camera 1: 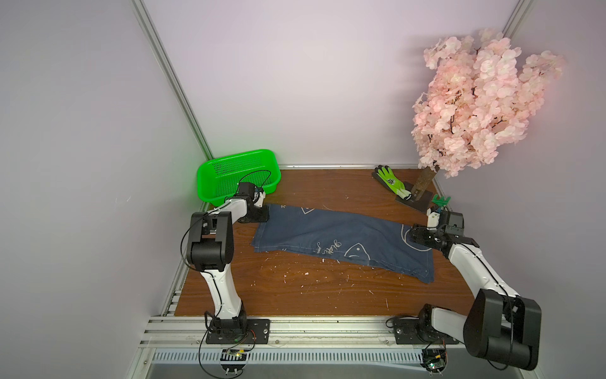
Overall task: Roll up the pillowcase
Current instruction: Adjust the pillowcase at the center of the board.
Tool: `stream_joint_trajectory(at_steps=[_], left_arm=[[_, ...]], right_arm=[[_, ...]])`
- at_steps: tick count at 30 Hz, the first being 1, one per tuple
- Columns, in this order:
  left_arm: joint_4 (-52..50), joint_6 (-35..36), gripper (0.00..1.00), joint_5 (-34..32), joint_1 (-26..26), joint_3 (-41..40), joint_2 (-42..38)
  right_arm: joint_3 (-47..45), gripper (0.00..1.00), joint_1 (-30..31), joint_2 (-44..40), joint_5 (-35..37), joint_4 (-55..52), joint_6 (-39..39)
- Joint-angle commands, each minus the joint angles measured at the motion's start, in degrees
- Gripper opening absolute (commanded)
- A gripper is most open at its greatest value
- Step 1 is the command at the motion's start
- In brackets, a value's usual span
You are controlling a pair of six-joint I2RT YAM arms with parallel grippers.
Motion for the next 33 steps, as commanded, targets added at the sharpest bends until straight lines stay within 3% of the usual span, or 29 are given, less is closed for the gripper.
stream_joint_trajectory(at_steps=[1, 6, 10, 15, 23, 33], left_arm=[[-1.10, 0.38, 0.26, 1.77, 0.77, 1.24, 0.51], [-1.91, 0.85, 0.06, 1.88, 0.77, 2.18, 0.73], [-3.13, 1.21, 0.01, 1.58, 0.77, 4.05, 1.02], [-5.67, 1.91, 0.01, 1.60, 0.77, 8.77, 1.48], [-5.76, 1.20, 0.01, 2.53, 0.81, 13.30, 3.94], [-3.63, 2.19, 0.05, -5.60, 0.87, 11.66, 7.00]], right_arm=[[-0.46, 0.78, -1.83, -0.94, -0.94, 0.82, 2.35], [-1.88, 0.77, -6.57, 0.42, -0.16, 3.04, 4.90], [-1.35, 0.75, -9.93, 2.03, -2.04, 4.96, 6.21], [0.21, 0.73, -12.41, 4.94, -1.62, 5.01, 4.18], [2.05, 0.68, -13.66, 10.22, -8.26, 5.82, 1.50], [3.70, 0.66, -13.62, 13.53, -9.05, 5.24, -0.28]])
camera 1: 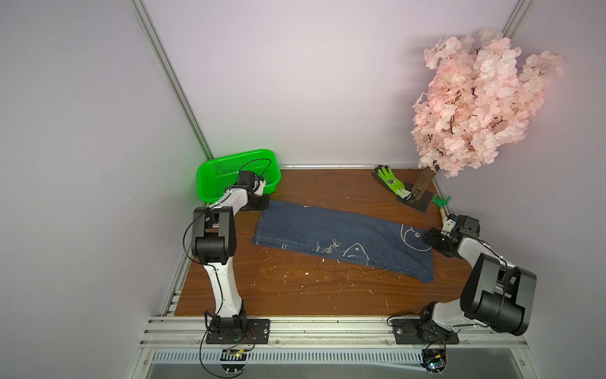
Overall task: Roll up the pillowcase
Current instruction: Adjust the pillowcase at the center of the board.
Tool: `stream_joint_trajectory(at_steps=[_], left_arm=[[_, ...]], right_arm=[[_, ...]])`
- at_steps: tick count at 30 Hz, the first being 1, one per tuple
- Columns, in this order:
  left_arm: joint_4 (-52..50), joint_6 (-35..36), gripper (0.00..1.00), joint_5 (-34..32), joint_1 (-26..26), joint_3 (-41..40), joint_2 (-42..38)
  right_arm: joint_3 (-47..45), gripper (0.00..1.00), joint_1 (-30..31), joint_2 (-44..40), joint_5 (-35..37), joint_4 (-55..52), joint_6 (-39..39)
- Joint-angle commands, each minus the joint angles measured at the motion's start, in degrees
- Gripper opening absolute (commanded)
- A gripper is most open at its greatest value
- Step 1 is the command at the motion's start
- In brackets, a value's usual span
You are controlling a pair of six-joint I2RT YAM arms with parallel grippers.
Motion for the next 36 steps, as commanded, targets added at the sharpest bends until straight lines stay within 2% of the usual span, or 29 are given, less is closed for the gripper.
stream_joint_trajectory(at_steps=[1, 9, 15, 19, 22, 27, 32, 36], left_arm=[[0.09, 1.03, 0.05, -4.26, 0.92, -0.52, 1.72], [1.43, 0.71, 0.17, -4.17, 0.93, -0.62, 2.98], [1.00, -0.52, 0.31, -3.04, 0.51, -1.23, -0.23], [0.40, -1.11, 0.39, -5.46, -0.56, -2.01, -3.63], [-1.03, -1.53, 0.45, -7.77, -0.92, -2.03, -5.76], [-4.09, -1.56, 0.49, -10.90, -2.19, -2.91, -8.50], [-5.19, -3.91, 0.50, -9.39, -4.57, -8.12, -12.25], [-4.94, -6.55, 0.50, -5.84, -6.12, -13.13, -15.34]], right_arm=[[3.03, 0.66, -0.06, 0.40, -1.52, -0.17, -1.39], [4.46, 0.66, -0.10, 2.63, -6.50, -0.43, -2.85], [3.58, 0.65, -0.09, 3.81, -4.59, -2.52, -3.70], [2.75, 0.64, 0.03, 3.93, -0.32, -3.15, -4.45], [2.91, 0.62, 0.16, 4.26, -1.92, -2.79, -4.38], [3.11, 0.51, 0.41, 5.35, -2.87, -2.27, -4.56], [3.11, 0.35, 0.97, 6.23, -2.83, -1.86, -4.80], [3.09, 0.18, 1.30, 5.90, -1.91, -1.60, -5.43]])
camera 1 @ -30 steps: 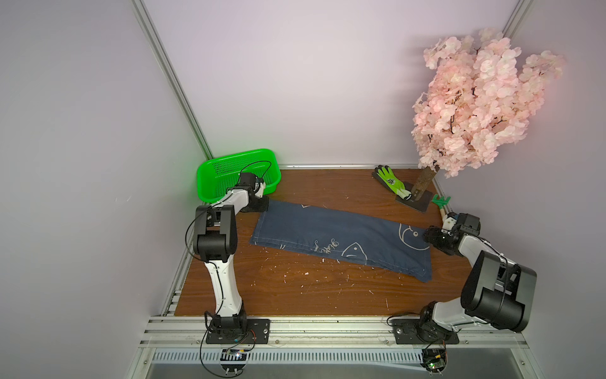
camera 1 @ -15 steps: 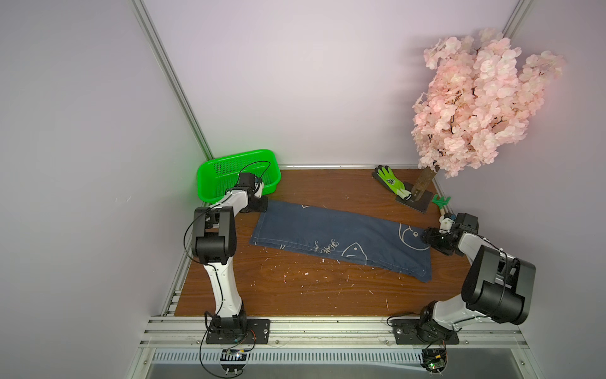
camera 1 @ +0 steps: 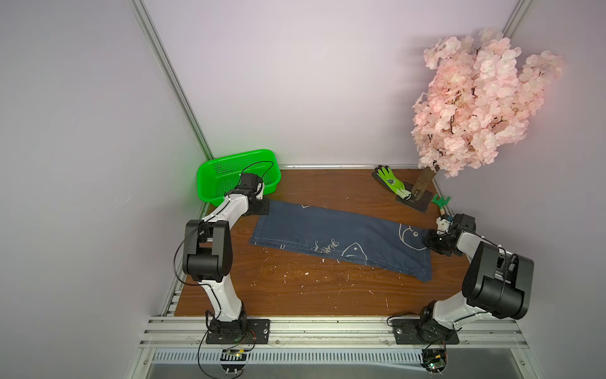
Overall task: Roll up the pillowcase
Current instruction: Adjust the pillowcase at the center of the board.
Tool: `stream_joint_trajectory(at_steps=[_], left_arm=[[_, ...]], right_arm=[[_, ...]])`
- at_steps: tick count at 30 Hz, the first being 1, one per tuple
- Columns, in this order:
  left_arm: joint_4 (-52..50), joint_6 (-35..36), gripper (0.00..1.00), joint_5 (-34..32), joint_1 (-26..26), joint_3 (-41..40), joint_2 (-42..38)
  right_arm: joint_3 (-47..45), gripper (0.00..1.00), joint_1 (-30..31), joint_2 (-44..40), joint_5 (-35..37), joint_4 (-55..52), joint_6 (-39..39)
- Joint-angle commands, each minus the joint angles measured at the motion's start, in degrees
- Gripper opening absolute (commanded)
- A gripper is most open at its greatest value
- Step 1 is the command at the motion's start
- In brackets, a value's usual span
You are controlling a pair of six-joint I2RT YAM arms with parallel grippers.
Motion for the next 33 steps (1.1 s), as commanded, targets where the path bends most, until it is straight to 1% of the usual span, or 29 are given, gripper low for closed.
stream_joint_trajectory(at_steps=[1, 2, 4, 8, 12, 15, 18, 21, 25, 29, 33], left_arm=[[-2.52, -2.52, 0.50, 2.80, -1.99, -3.45, -2.43], [-2.45, -2.61, 0.49, 3.44, -2.58, -4.31, -2.80], [-2.45, -2.67, 0.49, 4.10, -3.57, -5.54, -3.08], [-1.67, -2.99, 0.49, 5.60, -4.26, -8.09, -3.18], [-1.75, -1.58, 0.47, 3.81, -4.36, -10.52, -3.00], [-2.22, -0.86, 0.46, 1.30, -4.36, -11.79, -2.42], [-2.50, -0.76, 0.44, -0.65, -4.36, -12.57, -1.95], [-2.54, -0.43, 0.43, -2.45, -4.35, -13.58, -2.03], [-2.63, -0.42, 0.43, -5.08, -4.35, -14.86, -1.77], [-2.85, 0.00, 0.42, -6.77, -4.35, -14.83, -1.51], [-3.07, 0.22, 0.41, -7.41, -4.31, -14.70, -1.52]], right_arm=[[0.24, 0.14, 0.45, -0.54, 0.64, 0.34, -1.04], [0.47, 0.09, 0.46, -0.85, 0.82, 0.26, -1.22], [1.06, 0.05, 0.48, -1.39, 1.22, -0.52, -1.58], [1.74, 0.05, 0.51, -3.11, 2.98, -1.63, -2.09], [2.37, 0.05, 0.51, -4.87, 4.15, -2.30, -2.80], [2.03, 0.05, 0.52, -5.86, 3.14, -1.22, -2.17], [2.03, 0.11, 0.48, -5.55, 3.09, -0.90, -2.01], [2.24, 0.13, 0.48, -4.91, 3.89, -0.51, -2.38], [3.28, 0.13, 0.50, -3.58, 4.06, 1.30, -2.55], [4.23, 0.13, 0.46, -1.96, 3.77, 3.84, -0.90], [4.17, 0.14, 0.47, -0.02, 4.11, 5.97, -1.02]])
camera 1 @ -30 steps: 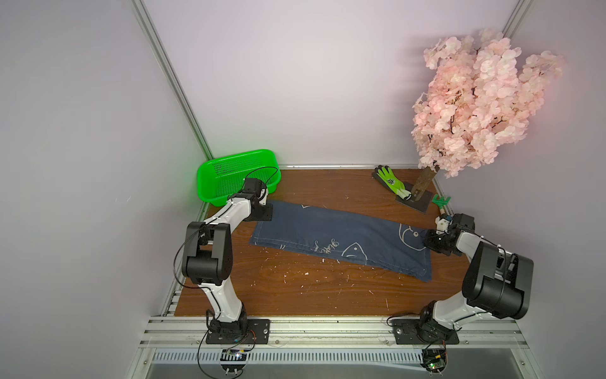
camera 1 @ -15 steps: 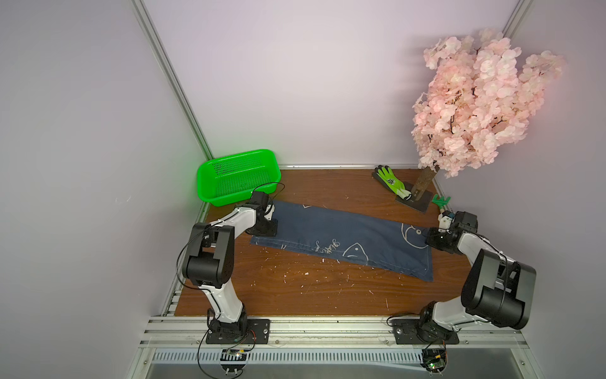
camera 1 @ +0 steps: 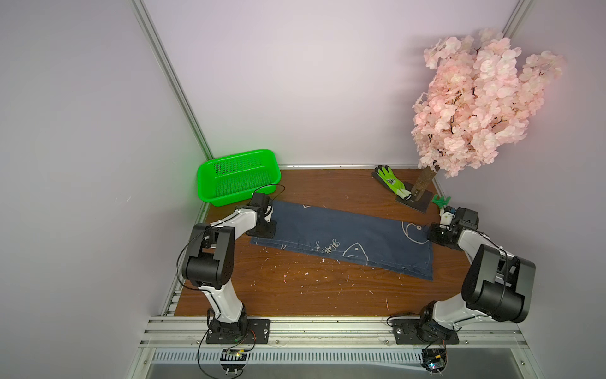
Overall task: Roll up the pillowcase
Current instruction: Adjust the pillowcase at the center of the board.
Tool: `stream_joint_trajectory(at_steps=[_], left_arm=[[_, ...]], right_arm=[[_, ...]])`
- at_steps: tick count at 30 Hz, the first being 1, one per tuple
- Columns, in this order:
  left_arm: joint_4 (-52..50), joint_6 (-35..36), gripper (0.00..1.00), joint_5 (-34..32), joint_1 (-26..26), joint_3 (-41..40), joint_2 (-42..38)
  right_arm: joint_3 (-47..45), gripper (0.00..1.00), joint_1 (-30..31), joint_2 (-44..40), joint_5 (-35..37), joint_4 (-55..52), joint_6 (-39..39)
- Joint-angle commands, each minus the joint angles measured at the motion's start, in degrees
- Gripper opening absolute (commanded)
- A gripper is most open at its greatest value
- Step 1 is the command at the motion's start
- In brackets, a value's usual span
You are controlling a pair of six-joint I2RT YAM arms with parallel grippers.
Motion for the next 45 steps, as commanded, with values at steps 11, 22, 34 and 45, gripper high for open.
stream_joint_trajectory(at_steps=[11, 22, 34, 45], left_arm=[[-4.16, 0.47, 0.42, 0.27, -0.09, 1.65, 0.85], [-6.41, -0.84, 0.42, 5.59, -0.69, 8.70, 0.11], [-6.32, 0.40, 0.43, 6.09, -3.60, 9.71, 5.01], [-4.19, 1.39, 0.47, 0.59, -3.61, 4.83, 4.27]], right_arm=[[0.50, 0.43, 0.10, -1.67, 5.62, -5.01, -1.58], [0.54, 0.57, 9.88, -13.32, 1.66, -11.22, 6.56], [-15.87, 0.57, 23.96, -16.99, 5.47, -2.24, 26.82], [-16.12, 0.58, 24.34, -14.75, 7.99, -2.66, 24.62]])
